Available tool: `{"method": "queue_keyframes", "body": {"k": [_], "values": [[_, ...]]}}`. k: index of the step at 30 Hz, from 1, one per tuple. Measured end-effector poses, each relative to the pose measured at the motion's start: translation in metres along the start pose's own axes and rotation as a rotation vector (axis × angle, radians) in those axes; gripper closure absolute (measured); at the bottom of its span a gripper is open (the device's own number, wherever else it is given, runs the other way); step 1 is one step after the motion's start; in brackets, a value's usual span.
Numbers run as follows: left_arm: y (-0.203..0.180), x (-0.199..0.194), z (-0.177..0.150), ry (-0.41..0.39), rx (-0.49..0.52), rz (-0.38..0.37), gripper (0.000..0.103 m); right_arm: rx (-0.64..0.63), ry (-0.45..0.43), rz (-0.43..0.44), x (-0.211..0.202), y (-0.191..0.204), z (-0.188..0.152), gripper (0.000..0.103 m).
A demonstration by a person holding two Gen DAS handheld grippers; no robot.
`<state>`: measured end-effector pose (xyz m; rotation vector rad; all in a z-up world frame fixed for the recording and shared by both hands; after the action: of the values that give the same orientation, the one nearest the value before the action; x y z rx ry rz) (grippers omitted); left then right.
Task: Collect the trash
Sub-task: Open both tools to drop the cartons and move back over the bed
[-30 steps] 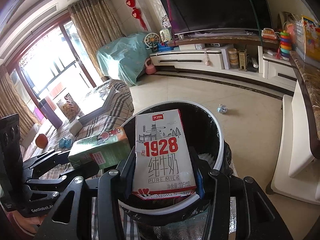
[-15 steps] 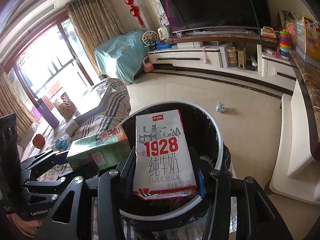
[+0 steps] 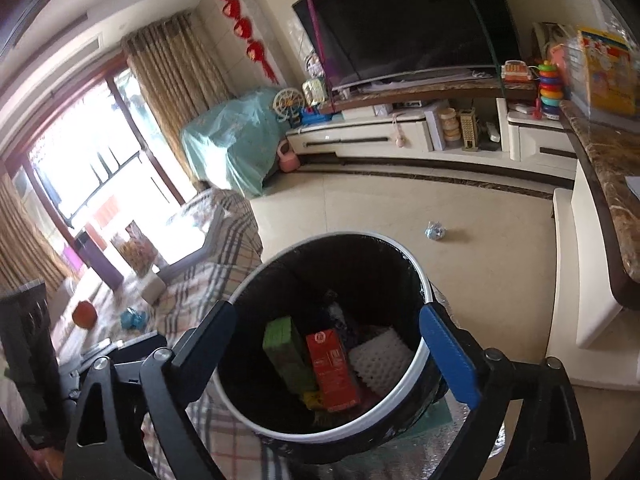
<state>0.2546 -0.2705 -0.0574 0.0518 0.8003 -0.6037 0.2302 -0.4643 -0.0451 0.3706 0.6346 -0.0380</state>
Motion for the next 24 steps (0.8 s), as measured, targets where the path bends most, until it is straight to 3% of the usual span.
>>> {"method": "queue_keyframes", "body": {"k": [7,13,24], "values": [[0.041,-0.031,-0.029,-0.024,-0.093,0.06,0.031,-0.031,-0.009,0.047,-0.008,0.033,-0.011,0.005],[0.08,-0.057,-0.052,-0.038,-0.185,0.11,0.031,-0.104,0.02,0.141,-0.006,0.086,-0.027,0.001],[0.141,-0.088,-0.089,-0.04,-0.305,0.191,0.029,-0.223,0.06,0.234,0.012,0.164,-0.058,0.0]]}}
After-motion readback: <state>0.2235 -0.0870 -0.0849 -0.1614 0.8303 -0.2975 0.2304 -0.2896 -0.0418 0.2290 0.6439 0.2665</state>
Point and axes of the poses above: each gripper's, at about its wrist camera, not at the fingertips, and x roughly the way its jaws point, y to its left, z to its top, the point moved 4 cm from there along x, roughly the way its jaws point, and after that the axes turned 4 degrees about -z, right-handed, at the moved point
